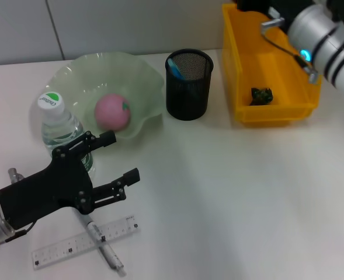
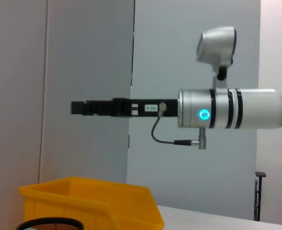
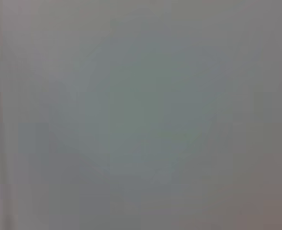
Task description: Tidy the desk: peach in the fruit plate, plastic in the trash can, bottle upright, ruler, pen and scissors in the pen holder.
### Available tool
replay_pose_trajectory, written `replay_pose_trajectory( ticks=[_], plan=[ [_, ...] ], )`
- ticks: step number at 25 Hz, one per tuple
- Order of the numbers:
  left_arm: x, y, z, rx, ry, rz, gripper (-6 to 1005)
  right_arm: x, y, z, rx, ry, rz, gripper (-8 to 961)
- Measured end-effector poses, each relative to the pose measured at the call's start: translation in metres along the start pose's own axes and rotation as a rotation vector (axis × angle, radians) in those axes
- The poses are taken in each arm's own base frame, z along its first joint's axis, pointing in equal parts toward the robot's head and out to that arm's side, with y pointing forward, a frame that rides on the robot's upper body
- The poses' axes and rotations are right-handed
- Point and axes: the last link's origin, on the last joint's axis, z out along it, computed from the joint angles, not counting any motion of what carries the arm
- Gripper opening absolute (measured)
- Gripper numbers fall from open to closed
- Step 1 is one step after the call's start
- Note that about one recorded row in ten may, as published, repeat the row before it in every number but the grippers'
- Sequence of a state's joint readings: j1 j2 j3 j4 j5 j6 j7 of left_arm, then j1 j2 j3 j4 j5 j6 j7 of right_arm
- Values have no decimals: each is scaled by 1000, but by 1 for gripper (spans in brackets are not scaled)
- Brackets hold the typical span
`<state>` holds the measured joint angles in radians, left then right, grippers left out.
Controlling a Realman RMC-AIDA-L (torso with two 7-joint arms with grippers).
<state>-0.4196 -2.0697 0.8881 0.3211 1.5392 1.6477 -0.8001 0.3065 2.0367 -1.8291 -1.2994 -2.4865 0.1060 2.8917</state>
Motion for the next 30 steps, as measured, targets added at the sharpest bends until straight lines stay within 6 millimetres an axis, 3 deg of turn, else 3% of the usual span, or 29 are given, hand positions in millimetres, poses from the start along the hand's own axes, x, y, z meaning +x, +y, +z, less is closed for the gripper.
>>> replay_pose_trajectory(
  ticks=[5,8,9,16,19,21,30],
  plan=[
    [0,0,0,1,0,-1,828,-17,23,7,-101,74,108,698],
    [1,-1,-1,3,-1,3,828,-32,34,0,-172,148,217,698],
    [2,-2,-1,2,-1,8,828,-41,34,-9,-218,194,279,698],
    [4,-1,-2,-8,9,17,827,-57,20,-40,-423,279,362,697],
    [4,0,-1,-16,13,12,826,-54,7,-62,-609,316,322,697],
    [5,1,-1,-19,14,7,826,-51,2,-66,-643,326,314,697],
    [12,1,-1,-53,29,-60,824,-6,-52,-101,-901,426,317,696]
  ],
)
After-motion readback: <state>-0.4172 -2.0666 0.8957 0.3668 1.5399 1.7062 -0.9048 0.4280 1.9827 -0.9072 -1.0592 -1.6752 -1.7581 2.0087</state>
